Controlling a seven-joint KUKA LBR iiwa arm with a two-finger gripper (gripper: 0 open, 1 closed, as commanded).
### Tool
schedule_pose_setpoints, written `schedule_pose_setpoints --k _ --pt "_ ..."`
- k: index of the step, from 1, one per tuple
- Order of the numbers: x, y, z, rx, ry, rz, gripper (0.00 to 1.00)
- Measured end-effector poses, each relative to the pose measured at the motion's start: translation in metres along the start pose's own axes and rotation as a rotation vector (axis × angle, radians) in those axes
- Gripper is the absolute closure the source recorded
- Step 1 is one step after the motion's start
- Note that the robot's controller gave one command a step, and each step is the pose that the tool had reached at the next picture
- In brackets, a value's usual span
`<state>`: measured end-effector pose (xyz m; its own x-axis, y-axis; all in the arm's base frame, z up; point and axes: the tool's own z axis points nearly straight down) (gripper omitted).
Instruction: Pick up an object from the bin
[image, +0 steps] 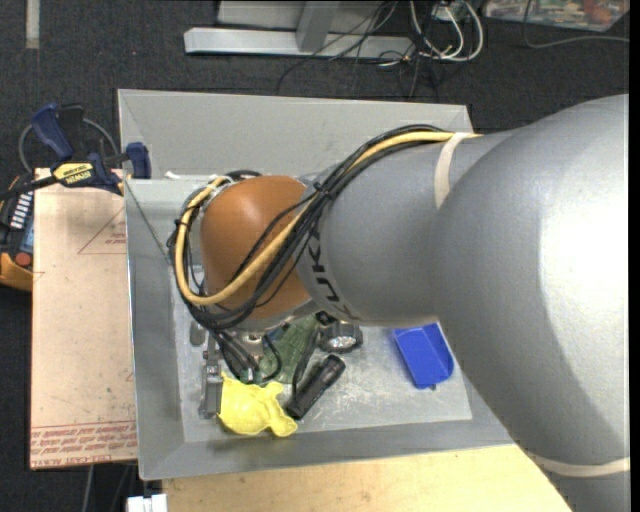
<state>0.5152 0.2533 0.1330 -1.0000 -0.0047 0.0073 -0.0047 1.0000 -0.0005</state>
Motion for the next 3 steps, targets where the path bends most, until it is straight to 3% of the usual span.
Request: schedule_pose_setpoints --k 1,2,3 --pt "-0.003 -0.001 -0.004 -0.002 -0.007 0.005 0.00" --pt "-0.013 -0.010 -0.124 -0.002 -0.002 0.026 1.00" --pt "-0.014 -0.010 -0.124 -0.002 -0.002 0.026 1.00"
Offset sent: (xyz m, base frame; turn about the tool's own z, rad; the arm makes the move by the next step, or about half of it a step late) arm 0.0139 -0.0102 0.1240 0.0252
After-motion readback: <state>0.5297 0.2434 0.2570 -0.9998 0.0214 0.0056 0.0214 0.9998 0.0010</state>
